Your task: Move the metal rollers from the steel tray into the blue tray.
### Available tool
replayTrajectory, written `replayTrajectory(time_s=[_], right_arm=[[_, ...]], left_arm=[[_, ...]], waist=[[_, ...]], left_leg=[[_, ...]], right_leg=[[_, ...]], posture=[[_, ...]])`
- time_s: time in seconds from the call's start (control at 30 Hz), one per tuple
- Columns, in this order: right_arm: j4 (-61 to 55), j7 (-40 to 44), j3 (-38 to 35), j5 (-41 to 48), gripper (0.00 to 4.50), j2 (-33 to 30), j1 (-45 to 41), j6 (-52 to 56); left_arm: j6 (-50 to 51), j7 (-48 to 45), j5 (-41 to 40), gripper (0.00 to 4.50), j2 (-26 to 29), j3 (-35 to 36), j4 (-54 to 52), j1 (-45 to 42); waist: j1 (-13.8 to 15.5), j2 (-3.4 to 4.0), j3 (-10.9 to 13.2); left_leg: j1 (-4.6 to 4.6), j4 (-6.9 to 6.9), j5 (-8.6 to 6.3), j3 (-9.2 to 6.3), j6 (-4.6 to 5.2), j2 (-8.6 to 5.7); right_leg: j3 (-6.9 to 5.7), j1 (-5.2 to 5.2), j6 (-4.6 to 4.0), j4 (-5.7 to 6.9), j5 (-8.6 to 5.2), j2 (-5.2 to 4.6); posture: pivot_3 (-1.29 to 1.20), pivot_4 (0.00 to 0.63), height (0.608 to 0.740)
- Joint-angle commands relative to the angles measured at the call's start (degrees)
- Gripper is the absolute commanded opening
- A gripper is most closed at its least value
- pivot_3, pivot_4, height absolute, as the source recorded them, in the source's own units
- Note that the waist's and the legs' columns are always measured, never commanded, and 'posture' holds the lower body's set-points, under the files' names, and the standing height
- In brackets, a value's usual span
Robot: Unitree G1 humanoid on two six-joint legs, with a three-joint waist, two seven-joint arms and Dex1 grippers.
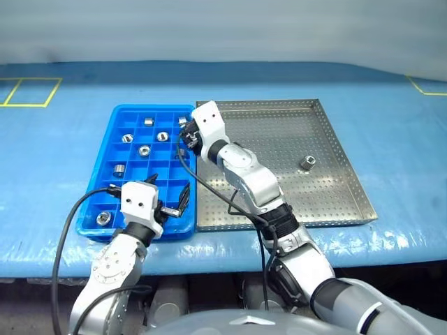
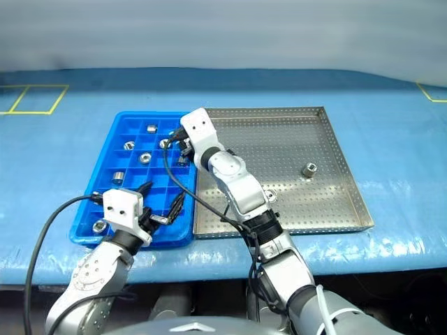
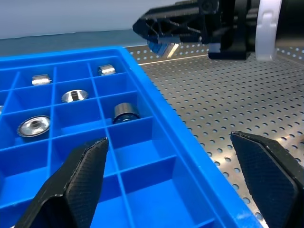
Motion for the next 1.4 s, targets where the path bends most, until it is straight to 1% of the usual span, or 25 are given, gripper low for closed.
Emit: replayTrajectory(time_s=[0.03,0.3,0.57,0.63,0.7,0.73,0.83,1.0,1.13,1.23,1.33,1.4], right_arm=[[1.05,1.72,1.36,0.91,1.75,3.93,-3.34,-2.40],[6.35,4.92,4.31,2.22,1.75,6.02,-3.71,-4.71],[13.07,6.84,5.23,3.82,1.75,7.06,-2.44,-5.25],[13.43,6.92,4.78,4.54,2.50,6.97,-2.02,-5.15],[13.15,6.88,4.64,4.89,3.03,6.67,-1.77,-5.04],[12.90,6.86,4.68,5.01,3.43,6.48,-1.72,-5.00],[10.88,6.32,4.14,5.69,4.40,5.90,-1.45,-4.49],[3.04,5.09,2.57,6.84,4.45,3.86,-0.92,-2.69],[-5.26,3.37,-0.71,7.43,4.45,0.61,0.20,0.33],[-9.83,1.19,-2.88,5.65,4.45,-2.77,1.96,2.59],[-13.35,-0.09,-4.35,4.56,4.45,-5.93,4.10,4.98],[-15.49,-1.39,-5.83,3.99,4.45,-7.69,5.89,6.78]], left_arm=[[-1.85,1.69,1.40,4.50,-0.76,0.75,-4.75,2.62],[-3.21,4.29,3.59,4.50,-2.63,0.71,-7.75,8.42],[-3.80,4.96,4.65,4.50,-3.47,0.12,-8.57,10.07],[-3.90,4.88,4.61,4.50,-3.42,0.01,-8.60,10.20],[-3.90,4.63,4.38,4.50,-3.32,-0.03,-8.57,10.18],[-3.87,4.48,4.28,4.50,-3.23,-0.03,-8.55,10.14],[-3.83,3.59,3.84,4.50,-2.77,-0.02,-8.28,9.63],[-3.21,1.58,2.83,4.50,-1.89,0.25,-7.01,7.27],[-2.33,-0.64,1.63,4.50,-0.99,-0.23,-4.95,3.94],[-1.81,-2.29,1.60,4.50,0.09,-1.25,-3.24,1.28],[-1.50,-3.94,1.21,4.50,1.10,-2.08,-1.79,-0.79],[-1.21,-4.94,0.66,4.50,1.52,-2.55,-0.74,-2.08]], waist=[[0.85,0.01,0.01],[4.02,0.03,0.02],[6.26,0.05,0.04],[6.47,0.05,0.04],[6.57,0.06,0.04],[6.58,0.07,0.05],[6.53,0.08,0.06],[6.14,0.10,0.07],[5.78,0.10,0.06],[5.27,0.09,0.04],[4.50,0.08,0.03],[3.38,0.08,0.03]], left_leg=[[0.01,0.00,0.00,0.00,0.00,0.00],[0.01,0.01,0.00,-0.01,0.00,0.03],[0.00,-0.04,0.00,0.02,-0.01,0.03],[-0.01,-0.04,0.00,0.02,-0.01,0.03],[-0.01,-0.04,0.00,0.02,-0.01,0.03],[-0.01,-0.04,-0.01,0.02,-0.01,0.03],[-0.01,-0.04,-0.01,0.02,-0.01,0.04],[-0.15,-0.04,-0.01,0.02,-0.02,0.04],[-0.61,0.03,0.01,0.02,-0.03,0.04],[-0.65,0.03,0.01,0.03,-0.04,0.03],[-0.66,0.07,0.01,0.06,-0.04,0.01],[-0.65,0.09,0.01,0.11,-0.04,0.01]], right_leg=[[0.00,0.00,-0.04,0.00,-0.02,0.00],[-0.09,-0.02,-0.15,0.00,-0.10,0.01],[-0.10,-0.07,-0.19,-0.03,-0.13,0.00],[-0.11,-0.07,-0.19,-0.04,-0.13,0.00],[-0.12,-0.08,-0.19,-0.04,-0.14,0.00],[-0.12,-0.07,-0.20,-0.04,-0.14,0.00],[-0.12,-0.08,-0.20,-0.04,-0.14,0.00],[-0.12,-0.20,-0.20,-0.04,-0.14,0.00],[-0.14,-0.67,-0.16,0.03,-0.10,0.01],[-0.14,-0.68,-0.15,0.00,-0.08,-0.02],[-0.13,-0.65,-0.14,-0.02,-0.07,-0.04],[-0.08,-0.66,-0.11,-0.01,-0.06,-0.05]], posture=[[0.32,0.150,0.740],[0.41,0.150,0.740],[0.43,0.150,0.740],[0.42,0.150,0.740],[0.41,0.150,0.740],[0.41,0.150,0.740],[0.37,0.150,0.740],[0.29,0.150,0.740],[0.22,0.150,0.740],[0.18,0.150,0.740],[0.12,0.150,0.740],[0.09,0.150,0.740]])
